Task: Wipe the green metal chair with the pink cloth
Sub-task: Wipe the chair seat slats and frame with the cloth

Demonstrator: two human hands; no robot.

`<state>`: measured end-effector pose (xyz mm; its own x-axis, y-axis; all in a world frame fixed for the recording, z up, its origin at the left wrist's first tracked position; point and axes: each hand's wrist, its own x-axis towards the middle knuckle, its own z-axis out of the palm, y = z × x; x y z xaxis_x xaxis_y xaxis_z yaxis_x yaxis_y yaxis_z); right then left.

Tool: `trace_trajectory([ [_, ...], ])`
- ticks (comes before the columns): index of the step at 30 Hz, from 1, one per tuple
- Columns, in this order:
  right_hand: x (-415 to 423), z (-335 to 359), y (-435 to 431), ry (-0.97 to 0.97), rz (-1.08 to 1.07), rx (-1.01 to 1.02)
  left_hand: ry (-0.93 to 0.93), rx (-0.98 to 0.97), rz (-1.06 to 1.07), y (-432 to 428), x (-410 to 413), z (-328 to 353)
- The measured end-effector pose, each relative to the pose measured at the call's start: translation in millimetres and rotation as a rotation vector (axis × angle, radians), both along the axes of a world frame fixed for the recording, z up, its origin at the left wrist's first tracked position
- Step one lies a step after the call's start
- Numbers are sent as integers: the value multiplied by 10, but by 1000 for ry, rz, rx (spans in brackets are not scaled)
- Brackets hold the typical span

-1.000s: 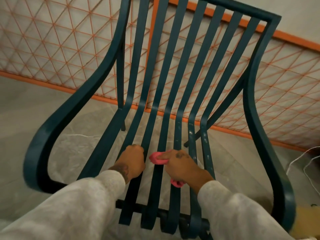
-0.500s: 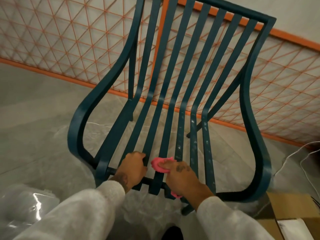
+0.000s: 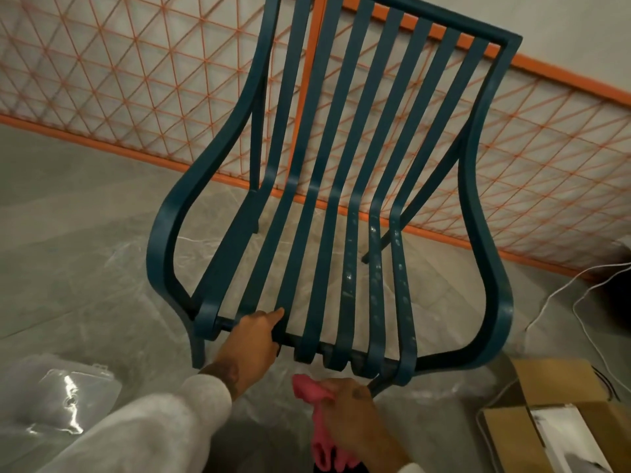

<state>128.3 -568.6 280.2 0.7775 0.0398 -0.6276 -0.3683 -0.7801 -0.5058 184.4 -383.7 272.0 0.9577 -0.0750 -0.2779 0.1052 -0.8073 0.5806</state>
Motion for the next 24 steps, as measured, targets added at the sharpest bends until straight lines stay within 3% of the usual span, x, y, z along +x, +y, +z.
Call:
trace_trajectory([
  [4,-89,-156,11,264,-602,465,-28,20,-65,30,-2,4],
  [7,-20,-268,132,310,-947,838,-59,19,-88,59,19,-13],
  [9,56,-372,184,318,-1088,940,-72,13,-105,87,49,-33],
  [12,118,-550,224,288,-1110,1019,-66,-38,-116,136,101,-31],
  [18,285,-958,347,304,-1197,974,13,-74,-117,214,182,-49],
  [24,170,-950,321,320,-1173,1033,30,3,-156,167,182,-51],
])
